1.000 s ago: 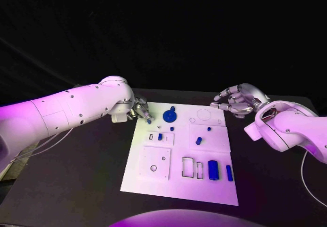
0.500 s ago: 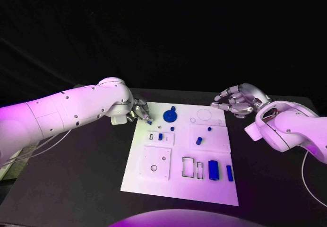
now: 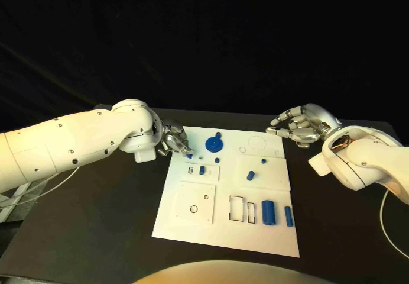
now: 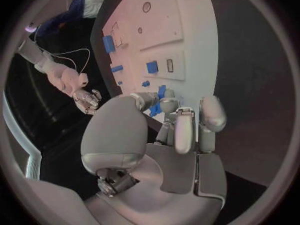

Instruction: Assemble the parts on the task board

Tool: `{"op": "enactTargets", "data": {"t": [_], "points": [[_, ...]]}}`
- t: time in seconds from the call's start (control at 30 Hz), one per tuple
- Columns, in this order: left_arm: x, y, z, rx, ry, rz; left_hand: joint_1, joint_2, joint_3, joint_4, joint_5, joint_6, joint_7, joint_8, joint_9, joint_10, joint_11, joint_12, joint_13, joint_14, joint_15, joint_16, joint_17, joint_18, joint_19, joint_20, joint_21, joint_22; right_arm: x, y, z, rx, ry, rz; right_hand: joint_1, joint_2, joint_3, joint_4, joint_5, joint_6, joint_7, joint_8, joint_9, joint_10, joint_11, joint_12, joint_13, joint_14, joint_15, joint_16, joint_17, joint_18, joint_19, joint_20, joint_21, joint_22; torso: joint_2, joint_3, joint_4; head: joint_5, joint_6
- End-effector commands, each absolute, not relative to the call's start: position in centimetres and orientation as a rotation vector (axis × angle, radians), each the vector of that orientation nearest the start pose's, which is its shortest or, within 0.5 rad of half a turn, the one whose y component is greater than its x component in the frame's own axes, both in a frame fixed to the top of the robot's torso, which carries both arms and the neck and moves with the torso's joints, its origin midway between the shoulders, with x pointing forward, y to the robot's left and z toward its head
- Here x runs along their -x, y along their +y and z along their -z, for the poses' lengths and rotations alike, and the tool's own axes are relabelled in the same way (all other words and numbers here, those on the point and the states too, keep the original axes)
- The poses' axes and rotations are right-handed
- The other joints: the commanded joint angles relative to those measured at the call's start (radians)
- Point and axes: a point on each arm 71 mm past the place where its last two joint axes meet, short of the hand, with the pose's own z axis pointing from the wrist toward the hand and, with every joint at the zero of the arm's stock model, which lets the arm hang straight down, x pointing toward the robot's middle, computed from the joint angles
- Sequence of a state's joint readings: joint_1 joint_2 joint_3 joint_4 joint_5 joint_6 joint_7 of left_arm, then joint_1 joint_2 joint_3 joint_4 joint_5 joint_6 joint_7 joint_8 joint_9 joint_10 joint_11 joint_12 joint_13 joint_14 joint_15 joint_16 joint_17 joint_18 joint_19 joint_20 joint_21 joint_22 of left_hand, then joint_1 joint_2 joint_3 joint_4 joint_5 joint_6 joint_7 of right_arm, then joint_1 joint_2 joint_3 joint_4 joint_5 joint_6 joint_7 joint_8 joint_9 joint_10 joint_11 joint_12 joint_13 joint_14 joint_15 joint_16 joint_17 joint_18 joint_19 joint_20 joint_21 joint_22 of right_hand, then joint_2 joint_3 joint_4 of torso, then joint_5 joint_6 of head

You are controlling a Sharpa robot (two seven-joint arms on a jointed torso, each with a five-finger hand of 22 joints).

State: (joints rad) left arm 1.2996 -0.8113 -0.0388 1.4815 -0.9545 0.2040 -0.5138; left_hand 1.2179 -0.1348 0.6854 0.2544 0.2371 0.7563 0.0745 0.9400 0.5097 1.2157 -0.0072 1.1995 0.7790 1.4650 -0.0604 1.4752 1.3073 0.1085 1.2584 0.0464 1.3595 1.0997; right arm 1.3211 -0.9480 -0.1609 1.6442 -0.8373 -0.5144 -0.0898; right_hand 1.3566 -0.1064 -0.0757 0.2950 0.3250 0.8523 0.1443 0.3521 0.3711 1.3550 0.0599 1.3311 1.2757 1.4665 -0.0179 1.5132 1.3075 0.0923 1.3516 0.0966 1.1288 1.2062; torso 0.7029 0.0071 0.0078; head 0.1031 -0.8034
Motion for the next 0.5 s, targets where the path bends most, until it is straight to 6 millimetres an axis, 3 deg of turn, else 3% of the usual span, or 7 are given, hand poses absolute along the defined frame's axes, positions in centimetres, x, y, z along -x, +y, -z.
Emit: {"op": "enactTargets", "data": {"t": [0.03, 0.5], "points": [[-49.1, 20.8, 18.2, 0.239, 2.292, 0.523, -0.012, -0.004, 0.156, -0.146, 0.006, 0.006, -0.008, 0.007, 0.0, 0.01, -0.001, 0.007, 0.004, 0.052, -0.005, 0.007, 0.042, -0.01, 0.01, 0.0, 0.007, 0.006, -47.2, -23.2, 16.4, -0.465, 1.659, -0.847, -0.007, 0.006, -0.005, -0.002, 0.0, -0.005, 0.0, 0.004, -0.002, -0.005, 0.002, -0.001, 0.001, 0.063, 0.007, -0.005, 0.071, 0.011, -0.006, -0.002, -0.007, -0.001, 0.0, -0.0004, 0.0006, 0.002, -0.003], [-46.7, 20.4, 19.8, 0.18, 2.234, 0.522, -0.037, -0.021, 0.202, -0.165, 0.007, 0.014, -0.013, 0.019, 0.002, 0.027, -0.006, 0.018, 0.019, 0.053, -0.01, 0.008, 0.043, -0.013, 0.021, -0.005, 0.017, 0.023, -47.1, -23.3, 16.7, -0.467, 1.664, -0.846, -0.01, 0.008, -0.006, -0.001, 0.0, -0.005, 0.0, 0.005, -0.002, -0.005, 0.002, -0.001, 0.001, 0.063, 0.007, -0.006, 0.07, 0.011, -0.006, -0.002, -0.007, -0.001, 0.0, -0.0022, 0.0007, 0.01, -0.007]]}}
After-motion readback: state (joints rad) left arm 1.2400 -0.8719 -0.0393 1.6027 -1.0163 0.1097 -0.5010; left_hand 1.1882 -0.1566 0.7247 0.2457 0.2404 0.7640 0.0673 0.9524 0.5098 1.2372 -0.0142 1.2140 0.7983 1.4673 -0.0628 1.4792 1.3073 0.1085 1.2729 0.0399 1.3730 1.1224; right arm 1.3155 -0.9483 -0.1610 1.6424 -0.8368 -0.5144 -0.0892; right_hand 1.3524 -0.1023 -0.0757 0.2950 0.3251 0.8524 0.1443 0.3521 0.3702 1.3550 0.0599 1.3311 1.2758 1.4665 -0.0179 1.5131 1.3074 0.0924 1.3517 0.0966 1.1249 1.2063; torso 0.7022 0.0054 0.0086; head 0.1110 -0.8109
